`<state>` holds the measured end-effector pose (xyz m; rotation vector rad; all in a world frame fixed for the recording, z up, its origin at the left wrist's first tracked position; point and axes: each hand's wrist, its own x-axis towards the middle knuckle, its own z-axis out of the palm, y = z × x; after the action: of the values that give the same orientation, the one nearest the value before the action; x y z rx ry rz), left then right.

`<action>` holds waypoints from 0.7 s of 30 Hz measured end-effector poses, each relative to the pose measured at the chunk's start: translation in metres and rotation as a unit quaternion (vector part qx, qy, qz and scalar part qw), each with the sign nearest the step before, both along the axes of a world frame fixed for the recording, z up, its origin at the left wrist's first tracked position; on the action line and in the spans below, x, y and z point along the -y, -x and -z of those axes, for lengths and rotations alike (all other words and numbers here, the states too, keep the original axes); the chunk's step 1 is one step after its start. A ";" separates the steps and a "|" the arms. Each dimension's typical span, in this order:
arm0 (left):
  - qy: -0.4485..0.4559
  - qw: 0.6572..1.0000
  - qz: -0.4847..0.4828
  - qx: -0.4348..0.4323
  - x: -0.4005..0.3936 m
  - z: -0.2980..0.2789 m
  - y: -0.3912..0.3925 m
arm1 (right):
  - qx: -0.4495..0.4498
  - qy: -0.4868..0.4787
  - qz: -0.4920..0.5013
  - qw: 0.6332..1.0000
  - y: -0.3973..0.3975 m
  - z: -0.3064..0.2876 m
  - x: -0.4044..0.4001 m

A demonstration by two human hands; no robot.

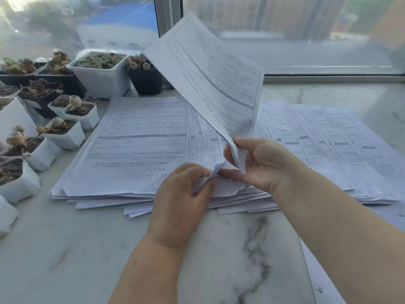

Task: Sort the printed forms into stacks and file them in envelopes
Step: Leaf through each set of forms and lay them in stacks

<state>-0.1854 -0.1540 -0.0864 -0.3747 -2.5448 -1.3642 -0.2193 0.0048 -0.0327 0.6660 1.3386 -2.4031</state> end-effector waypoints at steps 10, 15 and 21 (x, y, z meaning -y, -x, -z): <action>-0.157 0.980 -0.019 0.123 0.004 -0.012 0.002 | -0.013 0.005 0.004 1.000 0.002 0.008 -0.006; -0.139 0.983 0.003 0.121 0.006 -0.012 0.001 | -0.004 0.034 0.019 0.999 0.001 0.009 -0.004; -0.072 0.994 -0.019 0.079 0.004 -0.006 0.001 | -0.006 0.020 0.013 1.000 -0.001 0.009 -0.006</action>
<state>-0.1867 -0.1582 -0.0803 -0.1986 -2.5401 -1.6116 -0.2188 0.0103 -0.0418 0.6646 1.2904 -2.4514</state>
